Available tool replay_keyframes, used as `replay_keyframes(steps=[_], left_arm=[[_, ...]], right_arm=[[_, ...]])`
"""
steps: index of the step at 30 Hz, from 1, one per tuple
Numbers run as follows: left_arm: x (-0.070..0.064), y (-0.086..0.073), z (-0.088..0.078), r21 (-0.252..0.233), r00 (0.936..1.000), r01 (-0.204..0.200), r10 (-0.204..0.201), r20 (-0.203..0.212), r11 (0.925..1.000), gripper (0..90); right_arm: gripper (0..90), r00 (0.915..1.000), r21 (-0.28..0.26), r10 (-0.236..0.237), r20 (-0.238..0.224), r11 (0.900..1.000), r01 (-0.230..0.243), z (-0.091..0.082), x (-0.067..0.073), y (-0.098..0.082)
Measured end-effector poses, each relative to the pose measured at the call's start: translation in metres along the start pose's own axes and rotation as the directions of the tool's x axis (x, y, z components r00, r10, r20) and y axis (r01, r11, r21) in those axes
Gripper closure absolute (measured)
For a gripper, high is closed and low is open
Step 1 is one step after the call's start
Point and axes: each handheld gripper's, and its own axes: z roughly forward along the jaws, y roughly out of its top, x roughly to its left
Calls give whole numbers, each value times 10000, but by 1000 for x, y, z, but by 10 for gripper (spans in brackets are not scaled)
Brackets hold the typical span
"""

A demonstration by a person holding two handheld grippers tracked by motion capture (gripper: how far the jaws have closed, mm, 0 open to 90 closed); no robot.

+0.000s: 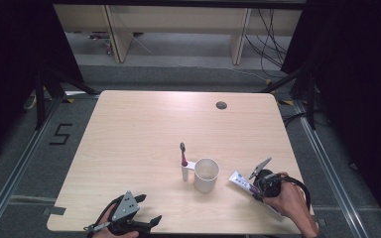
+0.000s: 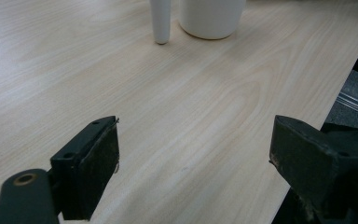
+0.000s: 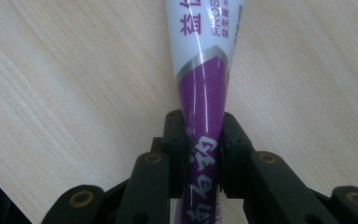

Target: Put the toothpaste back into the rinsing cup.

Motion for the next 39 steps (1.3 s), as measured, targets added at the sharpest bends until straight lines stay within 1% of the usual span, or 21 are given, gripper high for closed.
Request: replay_keyframes(steps=[3,12,13,14,15,16,17,19,20,22,23,24,25,27,28,29,33,34,36,38,39], left_arm=[[-2,0,2,-257,9997,262,-261,33,9993,154],[-1,0,1,-207,9997,235,-235,22,9995,154],[-1,0,1,-165,9997,230,-229,27,9996,154],[-1,0,1,-165,9997,230,-229,27,9996,154],[-1,0,1,-155,9997,237,-237,17,9996,155],[-1,0,1,-155,9997,237,-237,17,9996,155],[-1,0,2,-227,9996,274,-274,9,9994,155],[-1,0,2,-189,9996,297,-297,5,9994,155],[-1,-1,2,-231,9996,287,-286,20,9993,155],[-1,0,2,-276,9996,268,-268,7,9993,155],[-1,0,2,-186,9996,271,-271,24,9995,155],[-1,0,2,-186,9996,271,-271,24,9995,155],[-1,-1,2,-173,9996,298,-297,20,9994,155],[0,0,2,-159,9996,291,-290,24,9995,155],[0,0,2,-194,9997,246,-246,11,9995,155],[0,0,3,-205,9998,220,-220,2,9995,155],[0,0,3,-204,9998,214,-214,4,9996,155],[0,0,3,-204,9998,214,-214,4,9996,155],[-1,-1,2,-173,9996,279,-279,-6,9995,155],[0,0,2,-192,9997,235,-235,2,9995,155],[0,0,3,-232,9997,262,-261,14,9994,155]], right_arm=[[765,9999,-160,155,50,9998,-154,0,1,-2],[766,9988,-1209,498,24,9915,-491,-13,-6,-11],[767,9977,-1773,675,57,9820,-654,-19,-9,-14],[767,9977,-1773,675,57,9820,-654,-19,-9,-14],[767,9957,-2241,923,103,9706,-877,-23,-10,-15],[767,9957,-2241,923,103,9706,-877,-23,-10,-15],[767,9960,-2838,893,29,9551,-848,-27,-14,-16],[766,9958,-3007,909,125,9501,-829,-29,-16,-16],[766,9935,-3671,1128,140,9248,-998,-32,-16,-18],[767,9924,-3794,1233,30,9183,-1129,-35,-17,-18],[767,9913,-4363,1314,0,8920,-1182,-37,-18,-19],[767,9913,-4363,1314,0,8920,-1182,-37,-18,-19],[767,9940,-4691,1094,68,8782,-934,-41,-21,-18],[767,9925,-4646,1219,-9,8788,-1083,-44,-21,-18],[766,9918,-5062,1277,-24,8552,-1113,-45,-21,-17],[766,9918,-5062,1277,-24,8552,-1113,-45,-21,-17],[767,9921,-5683,1256,-47,8160,-1060,-48,-21,-12],[767,9921,-5683,1256,-47,8160,-1060,-48,-21,-12],[766,9923,-6060,1217,-216,7879,-1098,-52,-20,-8],[767,9929,-6150,1182,-144,7819,-1019,-53,-20,-7],[767,9916,-6452,1244,-365,7548,-1185,-57,-18,-2]])
